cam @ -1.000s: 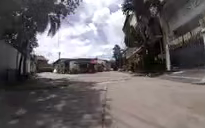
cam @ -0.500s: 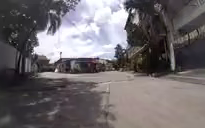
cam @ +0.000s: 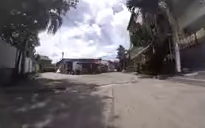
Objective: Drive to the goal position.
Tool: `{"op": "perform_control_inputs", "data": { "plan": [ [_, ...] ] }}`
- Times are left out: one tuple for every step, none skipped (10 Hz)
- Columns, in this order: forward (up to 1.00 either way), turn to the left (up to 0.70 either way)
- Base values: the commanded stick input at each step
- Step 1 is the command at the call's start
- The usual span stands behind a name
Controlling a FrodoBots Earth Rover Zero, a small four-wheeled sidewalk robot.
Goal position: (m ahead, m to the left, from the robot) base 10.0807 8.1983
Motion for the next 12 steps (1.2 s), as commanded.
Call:
{"op": "perform_control_inputs", "data": {
  "plan": [
    [0.7, 0.0],
    [0.7, 0.0],
    [0.7, 0.0],
    [0.7, 0.0],
    [0.7, 0.0],
    [0.7, 0.0],
    [0.7, 0.0],
    [0.7, 0.0],
    [0.7, 0.0],
    [0.7, 0.0],
    [0.7, 0.0],
    [0.7, 0.0]
  ]
}}
